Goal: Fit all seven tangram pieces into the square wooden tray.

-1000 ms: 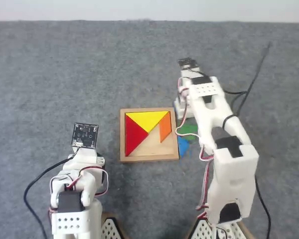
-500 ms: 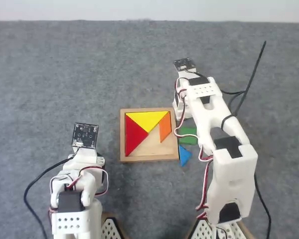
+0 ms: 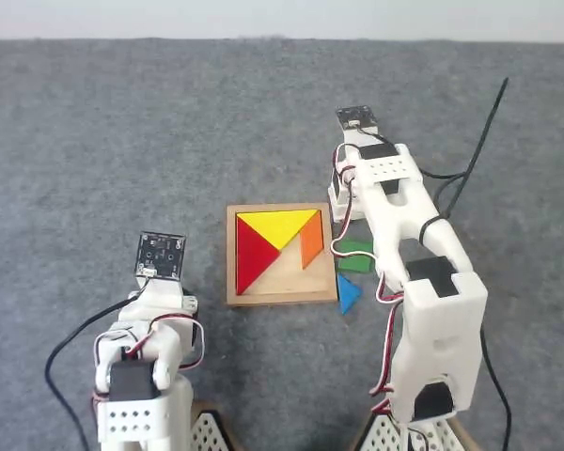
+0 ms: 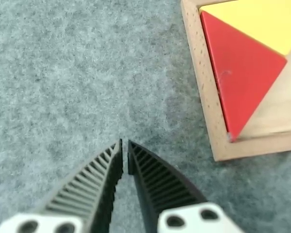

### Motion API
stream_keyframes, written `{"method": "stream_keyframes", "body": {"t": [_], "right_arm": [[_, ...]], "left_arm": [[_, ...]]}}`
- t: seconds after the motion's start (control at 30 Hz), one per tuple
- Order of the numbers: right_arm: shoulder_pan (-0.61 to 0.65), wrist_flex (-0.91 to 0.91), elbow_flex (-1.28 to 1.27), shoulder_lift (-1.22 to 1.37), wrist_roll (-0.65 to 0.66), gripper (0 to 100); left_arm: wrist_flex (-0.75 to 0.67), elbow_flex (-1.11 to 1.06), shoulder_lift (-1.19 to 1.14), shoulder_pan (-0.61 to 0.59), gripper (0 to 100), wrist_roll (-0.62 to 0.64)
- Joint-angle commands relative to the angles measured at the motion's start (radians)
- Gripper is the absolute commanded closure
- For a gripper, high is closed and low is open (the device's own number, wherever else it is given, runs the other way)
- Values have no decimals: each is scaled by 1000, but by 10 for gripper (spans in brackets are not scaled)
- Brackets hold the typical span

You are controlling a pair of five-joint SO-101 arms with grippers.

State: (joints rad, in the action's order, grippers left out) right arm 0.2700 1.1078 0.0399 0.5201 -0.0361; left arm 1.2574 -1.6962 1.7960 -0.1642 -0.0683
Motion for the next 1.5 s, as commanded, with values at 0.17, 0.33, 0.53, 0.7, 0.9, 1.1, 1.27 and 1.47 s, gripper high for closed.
{"method": "stream_keyframes", "body": {"t": [0.17,0.33,0.53,0.7,0.9,1.1,1.27,1.47], "right_arm": [[12,-25,37,2,-21,801],[12,-22,35,2,-21,936],[13,2,37,-10,-21,935],[24,94,52,-67,-72,940],[84,127,-63,-257,-120,940],[205,41,-350,-535,-126,940],[309,-42,-460,-621,-127,940],[406,-28,-282,-404,-201,939]], "left_arm": [[3,12,20,2,979,-2],[3,12,20,2,979,-2],[3,12,20,2,979,-2],[3,12,20,2,979,-2],[3,12,20,2,979,-2],[3,12,20,2,979,-2],[3,12,20,2,979,-2],[3,12,20,2,979,-2]]}}
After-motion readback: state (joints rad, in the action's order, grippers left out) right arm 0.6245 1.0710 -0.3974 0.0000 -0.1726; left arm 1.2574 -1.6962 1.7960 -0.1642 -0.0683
